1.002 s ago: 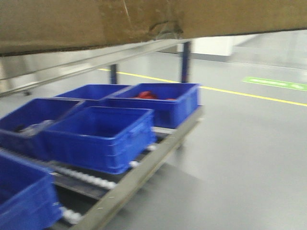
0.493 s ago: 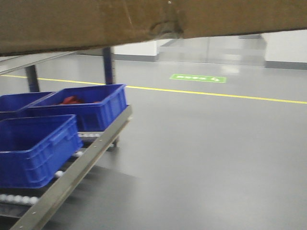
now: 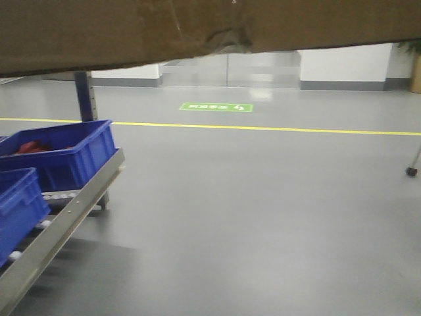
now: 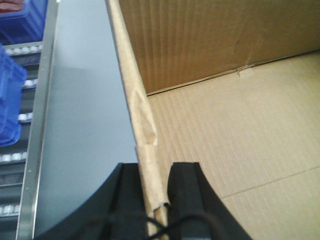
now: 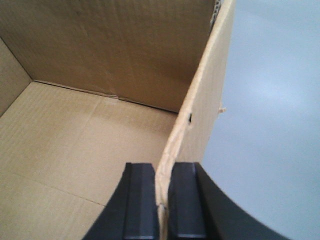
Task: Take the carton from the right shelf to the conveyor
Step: 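Hold the carton with both grippers while the base drives toward the conveyor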
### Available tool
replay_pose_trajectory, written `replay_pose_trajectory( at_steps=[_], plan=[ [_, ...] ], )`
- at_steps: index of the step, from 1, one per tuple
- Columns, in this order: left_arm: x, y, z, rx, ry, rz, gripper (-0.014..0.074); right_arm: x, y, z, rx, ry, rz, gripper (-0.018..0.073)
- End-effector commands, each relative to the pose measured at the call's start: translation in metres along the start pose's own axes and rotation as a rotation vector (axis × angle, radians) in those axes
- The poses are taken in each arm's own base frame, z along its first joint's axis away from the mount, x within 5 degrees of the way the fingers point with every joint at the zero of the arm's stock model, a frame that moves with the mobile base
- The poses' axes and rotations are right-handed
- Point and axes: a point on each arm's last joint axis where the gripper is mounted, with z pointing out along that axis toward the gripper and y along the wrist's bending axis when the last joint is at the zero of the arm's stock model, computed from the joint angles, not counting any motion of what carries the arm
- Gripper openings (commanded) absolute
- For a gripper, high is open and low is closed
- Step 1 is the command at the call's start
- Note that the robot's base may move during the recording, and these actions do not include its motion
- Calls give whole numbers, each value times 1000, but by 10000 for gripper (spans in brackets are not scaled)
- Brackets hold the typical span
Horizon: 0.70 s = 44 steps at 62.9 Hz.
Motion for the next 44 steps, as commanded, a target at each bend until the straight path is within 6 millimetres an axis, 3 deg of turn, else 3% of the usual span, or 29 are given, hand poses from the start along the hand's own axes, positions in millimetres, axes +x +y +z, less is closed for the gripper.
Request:
replay_pose_trajectory(
  at_steps=[1,44],
  plan=[
    [0,-3,-3,32,-10,7,-20,-7,2,-8,-12,-94,-14,-67],
    [0,-3,-3,32,-10,7,-20,-7,2,-8,-14,-94,-13,-67]
  ],
)
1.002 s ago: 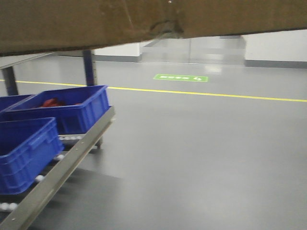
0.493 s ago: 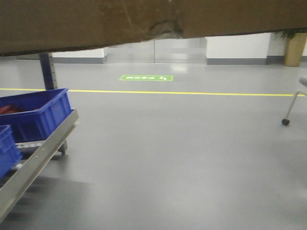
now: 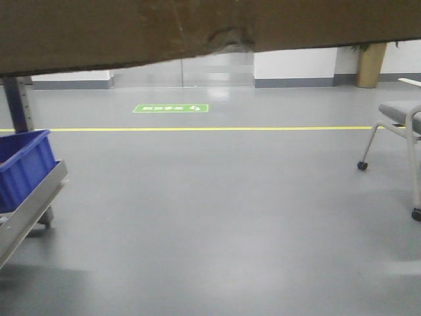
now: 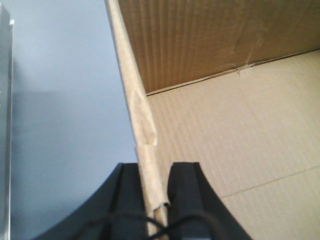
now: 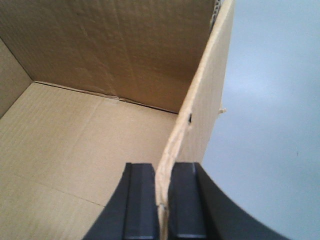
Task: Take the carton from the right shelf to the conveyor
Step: 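Hold the carton with both grippers while the base drives toward the conveyor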
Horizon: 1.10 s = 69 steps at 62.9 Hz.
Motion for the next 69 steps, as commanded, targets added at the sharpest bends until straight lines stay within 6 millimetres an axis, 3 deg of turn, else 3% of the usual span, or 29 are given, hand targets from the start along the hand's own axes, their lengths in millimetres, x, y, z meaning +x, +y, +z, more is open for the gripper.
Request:
replay_pose_trajectory(
  at_steps=[1,69],
  plan=[
    [0,-3,-3,33,-14,8,-20,-7,2,-8,-14,-93,-13,-67],
    [-1,-2,-3,17,-18,15,-20,-7,2,-7,-22,-92,-9,-67]
  ],
)
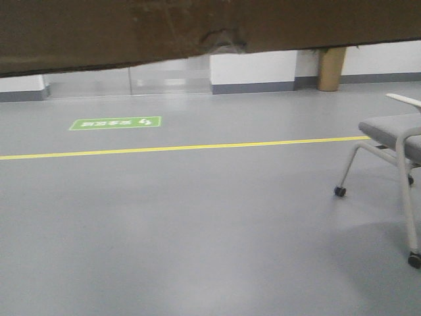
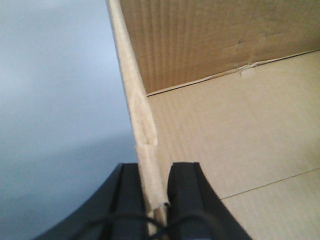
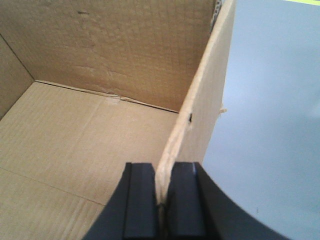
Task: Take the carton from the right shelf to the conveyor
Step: 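Hold the carton with both grippers while the base drives toward the conveyor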
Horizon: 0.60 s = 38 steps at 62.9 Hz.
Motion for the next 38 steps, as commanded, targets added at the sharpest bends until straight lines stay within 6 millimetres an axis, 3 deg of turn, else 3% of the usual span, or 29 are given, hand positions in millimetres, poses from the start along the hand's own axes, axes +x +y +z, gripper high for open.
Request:
replay_pose_trajectory(
  at_steps=[1,38],
  plan=[
    [0,-3,-3,25,-15,12,-20,-7,2,-7,-15,-85,-13,-67],
    [-1,-3,-3,23,-25,13,-20,-7,2,-7,-15,-85,-13,-67]
  ],
)
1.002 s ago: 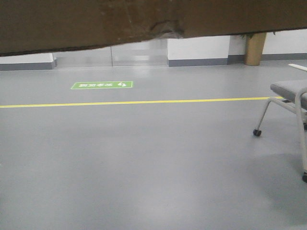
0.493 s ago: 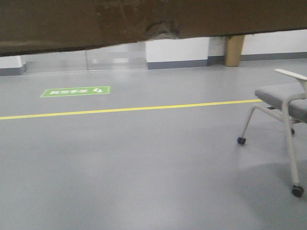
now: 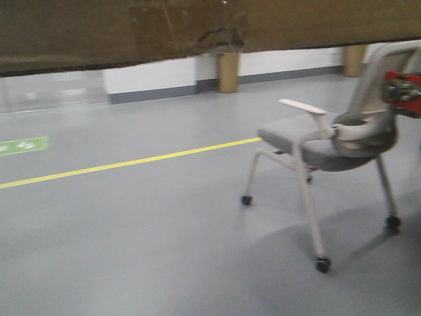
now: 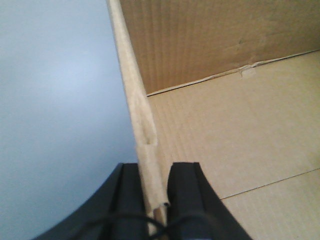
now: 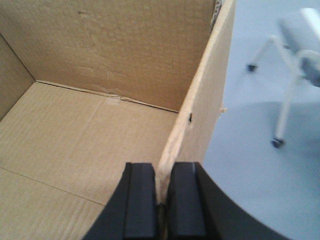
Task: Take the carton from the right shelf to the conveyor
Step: 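Hold the carton with both grippers while the base drives toward the conveyor, then carry the carton with both grippers over the dark grey conveyor belt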
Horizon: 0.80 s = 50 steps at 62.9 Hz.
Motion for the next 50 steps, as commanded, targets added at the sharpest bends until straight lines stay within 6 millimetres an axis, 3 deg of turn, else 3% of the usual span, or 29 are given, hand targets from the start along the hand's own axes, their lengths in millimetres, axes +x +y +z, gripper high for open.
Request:
replay_pose_trajectory(
  at_steps=[1,20,50],
  plan=[
    [-1,-3,-3,25,-18,12,-20,-6,2,-7,-15,-80,-13,-67],
    [-1,-1,-3,2,-25,21,-20,-6,2,-7,-15,-80,-13,-67],
    [-7,16,-4,-185,-78,91,-20,-6,2,-7,-17,-80,-12,-67]
  ],
)
